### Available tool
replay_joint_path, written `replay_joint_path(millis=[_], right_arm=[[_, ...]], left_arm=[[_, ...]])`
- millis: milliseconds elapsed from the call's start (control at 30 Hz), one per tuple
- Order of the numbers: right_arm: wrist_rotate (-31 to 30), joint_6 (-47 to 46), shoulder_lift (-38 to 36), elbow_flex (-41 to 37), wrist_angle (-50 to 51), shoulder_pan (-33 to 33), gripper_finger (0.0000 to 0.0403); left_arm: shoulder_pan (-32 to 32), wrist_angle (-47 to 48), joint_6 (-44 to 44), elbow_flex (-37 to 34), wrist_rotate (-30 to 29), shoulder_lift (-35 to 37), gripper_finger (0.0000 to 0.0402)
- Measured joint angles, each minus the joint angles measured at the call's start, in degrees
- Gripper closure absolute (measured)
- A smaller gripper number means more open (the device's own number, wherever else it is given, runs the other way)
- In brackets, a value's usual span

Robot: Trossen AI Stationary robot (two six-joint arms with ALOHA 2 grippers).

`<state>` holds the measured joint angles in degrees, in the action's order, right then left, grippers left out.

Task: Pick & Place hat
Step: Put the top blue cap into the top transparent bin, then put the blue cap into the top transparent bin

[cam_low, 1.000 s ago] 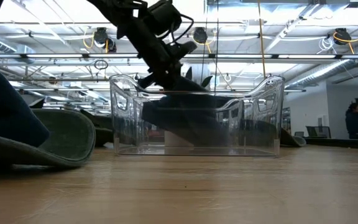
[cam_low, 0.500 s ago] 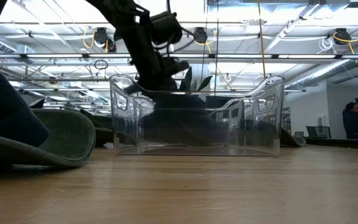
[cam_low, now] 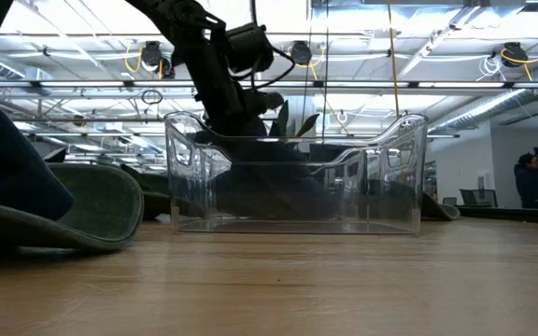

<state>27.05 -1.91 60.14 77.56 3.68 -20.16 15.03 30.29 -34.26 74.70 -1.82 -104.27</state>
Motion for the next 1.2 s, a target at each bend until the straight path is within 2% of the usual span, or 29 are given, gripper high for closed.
replay_joint_path(millis=[300, 567, 667, 800, 1000, 1200], right_arm=[[-0.4, -0.3, 0.0, 0.0, 0.0, 0.0, 0.0344], [-0.5, -0.4, 0.0, 0.0, 0.2, 0.0, 0.0344], [-2.4, -0.4, 0.0, 0.0, 1.5, 0.0, 0.0344], [-3.3, -0.4, 0.0, 0.0, 3.0, 0.0, 0.0344], [-3.0, -0.4, 0.0, 0.0, 3.5, 0.0, 0.0344], [-3.0, -0.4, 0.0, 0.0, 3.5, 0.0, 0.0344]], left_arm=[[0.0, -2.1, 7.7, 0.0, -1.2, 6.6, 0.0309], [1.2, -3.3, 12.8, 0.1, -1.4, 13.4, 0.0198], [1.6, -3.2, 13.6, 0.1, -0.8, 15.9, 0.0155], [1.6, -2.5, 16.3, 0.1, 0.5, 19.9, 0.0113], [1.4, -0.1, 16.8, 0.1, 4.5, 26.6, 0.0081], [0.8, 7.8, 15.7, 0.1, 8.3, 32.9, 0.0074]])
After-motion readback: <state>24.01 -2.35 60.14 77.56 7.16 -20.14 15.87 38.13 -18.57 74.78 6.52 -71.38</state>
